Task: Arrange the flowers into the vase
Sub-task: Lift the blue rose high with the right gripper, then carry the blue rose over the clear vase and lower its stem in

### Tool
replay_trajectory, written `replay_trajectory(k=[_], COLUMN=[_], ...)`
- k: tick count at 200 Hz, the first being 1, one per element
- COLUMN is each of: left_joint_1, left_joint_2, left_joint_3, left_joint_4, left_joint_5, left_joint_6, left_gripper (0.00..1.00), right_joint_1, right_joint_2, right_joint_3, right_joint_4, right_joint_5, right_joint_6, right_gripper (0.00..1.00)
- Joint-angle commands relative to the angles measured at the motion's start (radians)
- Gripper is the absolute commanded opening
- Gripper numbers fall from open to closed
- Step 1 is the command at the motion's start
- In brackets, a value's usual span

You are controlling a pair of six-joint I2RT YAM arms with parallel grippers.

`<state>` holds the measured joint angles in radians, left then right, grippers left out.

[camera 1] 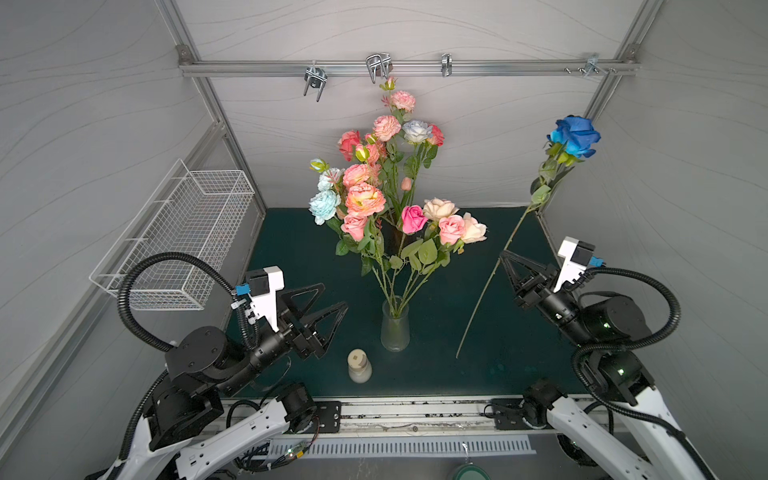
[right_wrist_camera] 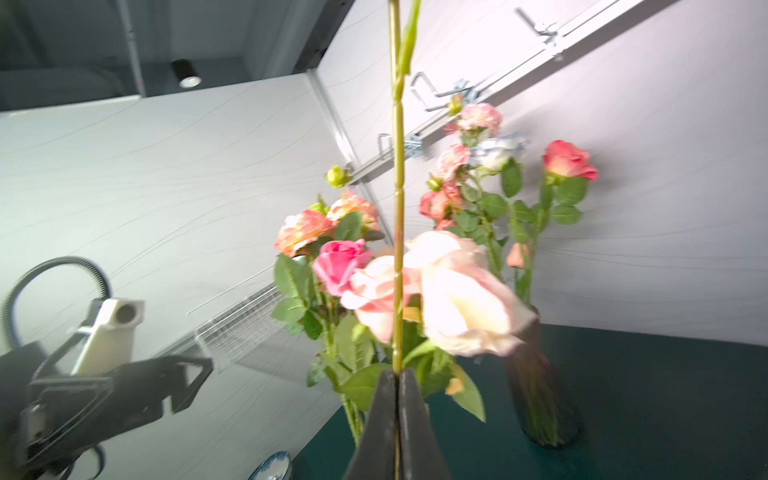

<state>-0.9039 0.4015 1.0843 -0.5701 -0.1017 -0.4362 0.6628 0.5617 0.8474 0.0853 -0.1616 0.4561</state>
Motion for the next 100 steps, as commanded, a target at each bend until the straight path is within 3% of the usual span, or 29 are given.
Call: replay_trajectory(k=[1,26,48,100], left_joint_1=[0.001,0.001,0.001,0.001], left_joint_2=[-0.015,-0.02,-0.022,-0.015], left_joint_3=[0.028,0.026,0.024,0.025], left_joint_4=[0.022,0.015,0.009,0.001], left_joint_5=[-0.021,-0.03,-0.038,-0.037], left_joint_6=[0.008,0.004,0.001,-0.01], left_gripper=[0.96,0.96,0.96,0.96], right_joint_1=[0.192,0.431,0.561,0.613], right_joint_2=[0.057,0.158,0.262,0.464], right_joint_3=[0.068,0.108,0.111,0.124], right_joint_4=[0.13,0.219,0.359,0.643], right_joint_5=[0.037,0.158,0.245,0.355], right_joint_6=[-0.182,-0.386,-0.543,-0.746], right_gripper=[0.0,0.0,0.0,0.0])
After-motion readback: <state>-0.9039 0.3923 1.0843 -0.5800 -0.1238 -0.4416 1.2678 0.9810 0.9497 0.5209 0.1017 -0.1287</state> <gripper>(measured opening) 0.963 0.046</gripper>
